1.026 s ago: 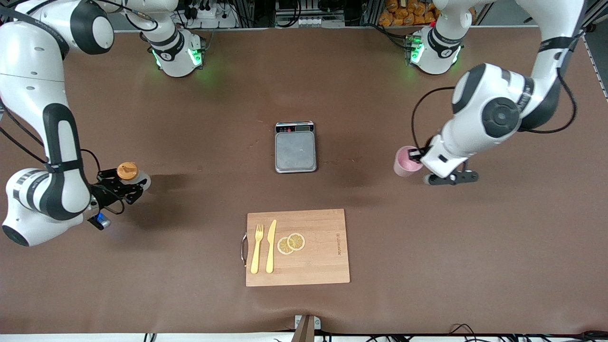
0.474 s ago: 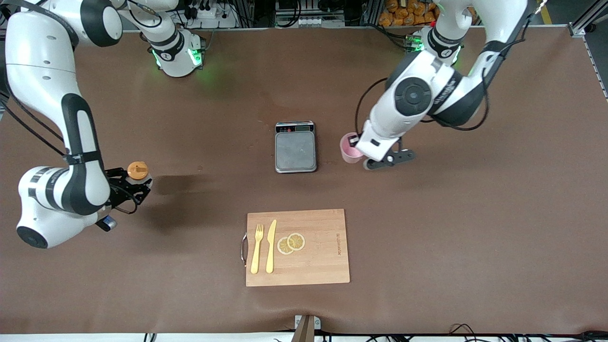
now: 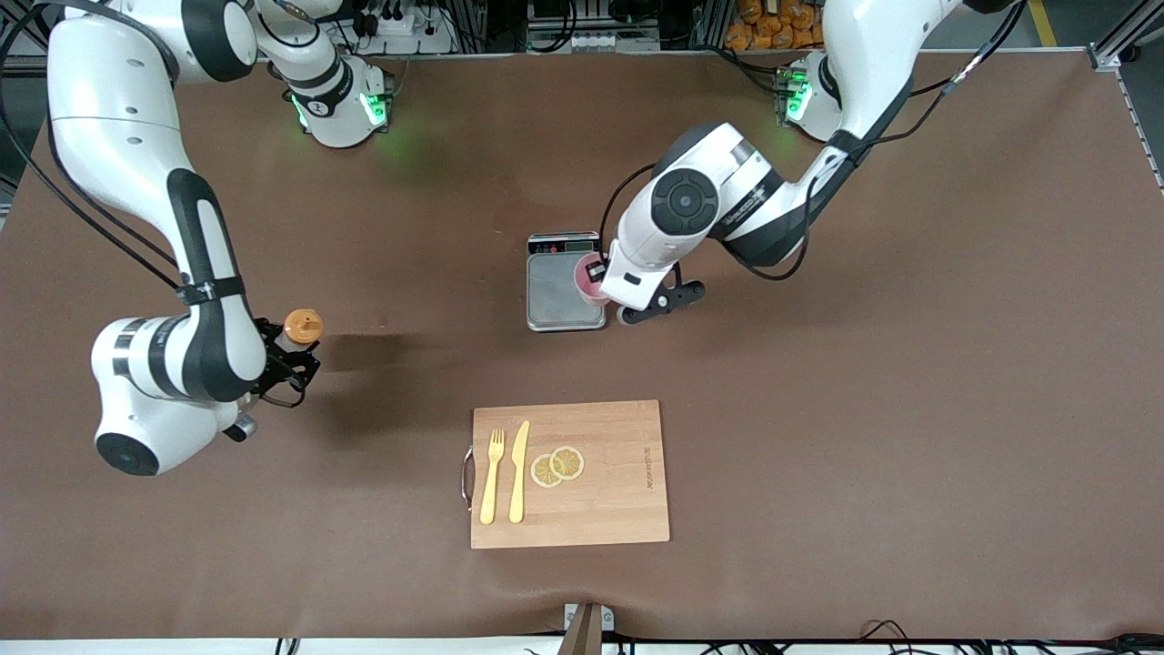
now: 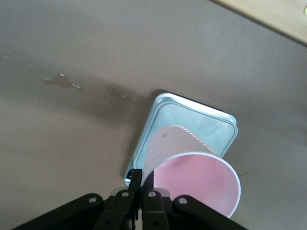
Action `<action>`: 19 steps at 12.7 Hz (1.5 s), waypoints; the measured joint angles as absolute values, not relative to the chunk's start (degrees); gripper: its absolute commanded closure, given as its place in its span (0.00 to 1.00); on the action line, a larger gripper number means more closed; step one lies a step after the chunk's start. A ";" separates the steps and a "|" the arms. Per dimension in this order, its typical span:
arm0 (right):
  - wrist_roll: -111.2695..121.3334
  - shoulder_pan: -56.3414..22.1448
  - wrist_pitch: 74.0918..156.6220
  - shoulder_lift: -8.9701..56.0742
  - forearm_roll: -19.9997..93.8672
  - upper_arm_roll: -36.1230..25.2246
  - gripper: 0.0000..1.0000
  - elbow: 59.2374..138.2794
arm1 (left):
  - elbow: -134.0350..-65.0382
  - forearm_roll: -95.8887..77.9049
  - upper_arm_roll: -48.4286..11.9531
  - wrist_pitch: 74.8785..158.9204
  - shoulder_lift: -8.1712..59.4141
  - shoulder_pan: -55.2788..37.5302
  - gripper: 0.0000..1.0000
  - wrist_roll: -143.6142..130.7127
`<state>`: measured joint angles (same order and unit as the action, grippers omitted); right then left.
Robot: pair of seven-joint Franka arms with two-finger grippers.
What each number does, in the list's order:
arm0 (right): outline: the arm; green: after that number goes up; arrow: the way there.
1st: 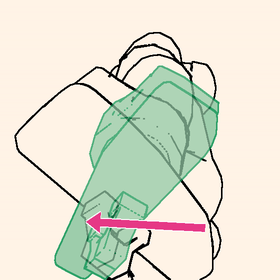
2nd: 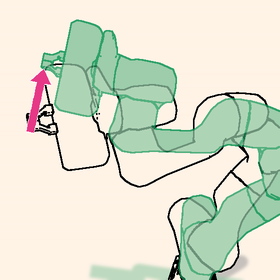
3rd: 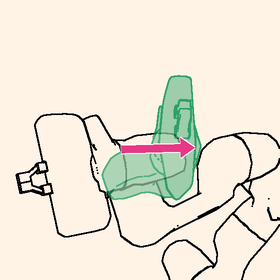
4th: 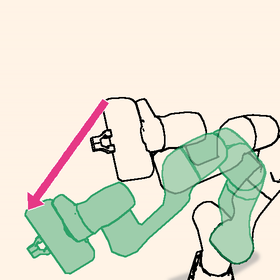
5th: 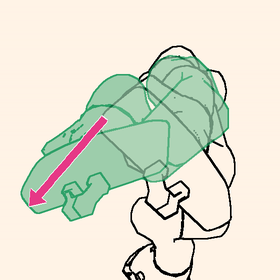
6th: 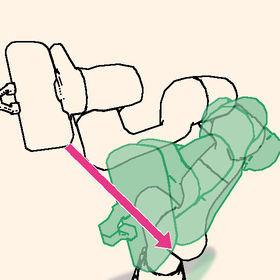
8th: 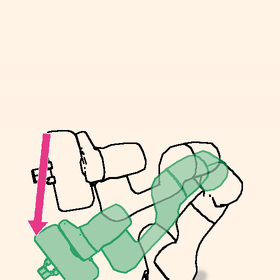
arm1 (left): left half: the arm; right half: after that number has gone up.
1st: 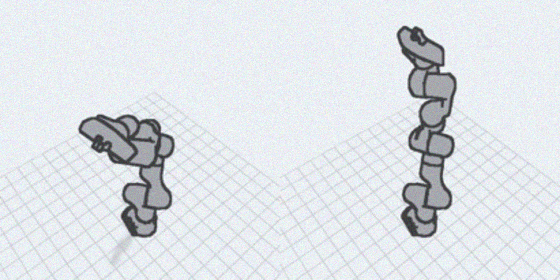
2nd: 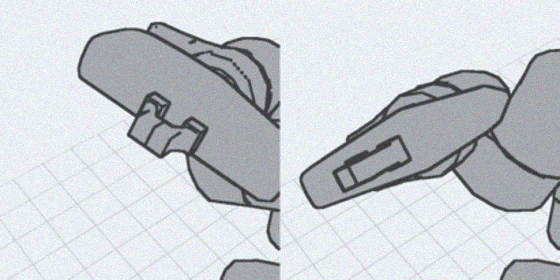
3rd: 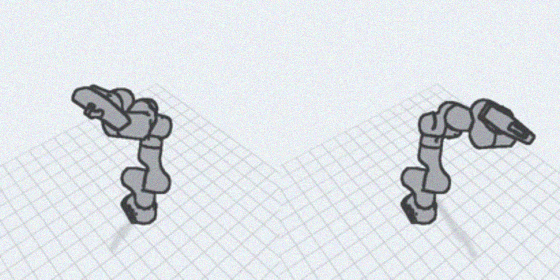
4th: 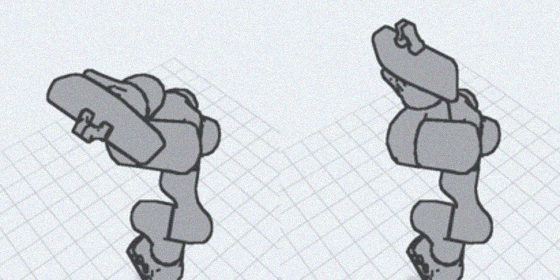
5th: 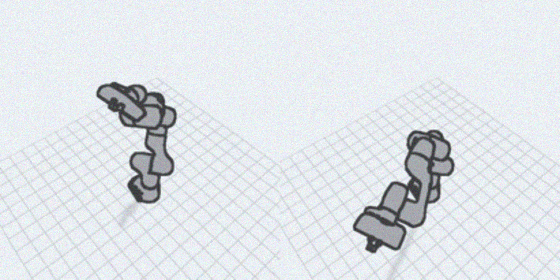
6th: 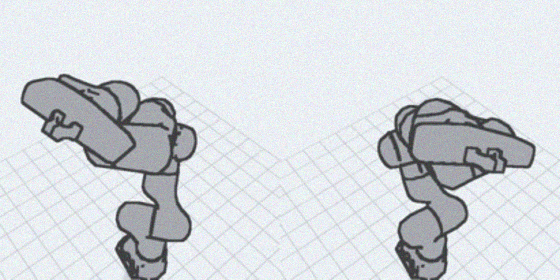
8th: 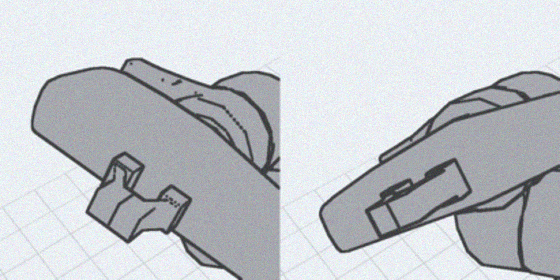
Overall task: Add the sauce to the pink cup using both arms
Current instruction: 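Carry the cup onto the scale with the left gripper while the right gripper lifts, then release the cup and raise the left gripper while the right gripper carries the bottle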
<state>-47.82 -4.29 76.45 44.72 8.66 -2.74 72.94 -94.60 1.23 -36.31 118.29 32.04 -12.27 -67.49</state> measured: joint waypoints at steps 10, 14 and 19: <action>-60.49 -11.07 76.53 44.47 8.62 -2.72 0.49 72.94 | -94.40 4.70 -35.21 124.53 36.83 -17.56 1.00 -71.03; -66.02 -14.80 76.79 44.46 8.62 -2.70 0.49 72.95 | -94.40 7.65 -35.05 127.24 39.13 -18.19 1.00 -73.22; -71.64 -16.79 77.75 44.46 8.61 -2.71 0.49 73.03 | -94.39 7.82 -35.01 127.57 39.58 -18.19 0.00 -74.38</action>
